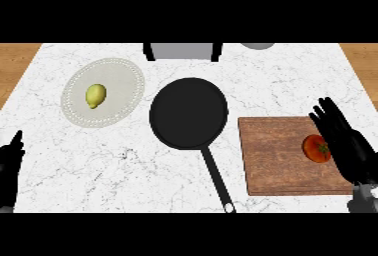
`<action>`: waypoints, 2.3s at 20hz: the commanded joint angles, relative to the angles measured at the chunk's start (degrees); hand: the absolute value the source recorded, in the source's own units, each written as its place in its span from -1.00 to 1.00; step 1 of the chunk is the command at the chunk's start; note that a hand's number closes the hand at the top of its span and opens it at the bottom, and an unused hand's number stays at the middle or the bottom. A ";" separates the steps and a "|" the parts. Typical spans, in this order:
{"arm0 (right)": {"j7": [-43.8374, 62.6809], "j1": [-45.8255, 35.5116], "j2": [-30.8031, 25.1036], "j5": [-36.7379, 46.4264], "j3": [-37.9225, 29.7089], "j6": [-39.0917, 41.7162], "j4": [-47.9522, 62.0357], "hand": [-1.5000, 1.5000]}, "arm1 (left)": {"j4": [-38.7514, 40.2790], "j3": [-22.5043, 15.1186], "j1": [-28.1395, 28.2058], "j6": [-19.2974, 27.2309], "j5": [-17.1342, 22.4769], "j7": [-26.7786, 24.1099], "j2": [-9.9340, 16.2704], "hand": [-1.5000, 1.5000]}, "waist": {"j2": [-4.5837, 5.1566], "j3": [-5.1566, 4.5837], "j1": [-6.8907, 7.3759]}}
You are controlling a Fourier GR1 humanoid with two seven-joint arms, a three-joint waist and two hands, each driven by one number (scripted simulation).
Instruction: Pick the tomato from the cutting board and place it in the pan
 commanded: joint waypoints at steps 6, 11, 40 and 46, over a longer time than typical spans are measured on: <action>-10.53 -11.23 -4.42 -8.53 -11.62 10.24 4.00 -1.00 | -9.37 -7.87 -4.75 -7.17 -1.82 -7.22 -3.88 0.00 | 0.12 0.83 0.08; -9.15 2.49 -8.23 -0.30 -17.82 -0.64 12.68 -1.00 | -11.87 -9.58 -1.22 -7.25 -1.03 -6.52 -6.26 0.00 | -0.10 0.72 -1.00; 4.27 -11.48 -26.68 25.87 -0.26 27.37 10.49 -1.00 | -15.63 -6.30 -1.66 -12.12 -4.85 -1.07 -8.60 0.00 | -0.08 0.63 0.08; 14.24 -17.80 -25.09 31.17 4.42 29.31 8.58 -1.00 | -13.25 -6.13 -1.31 -12.80 -6.24 -3.04 -10.39 0.00 | 0.02 0.60 0.41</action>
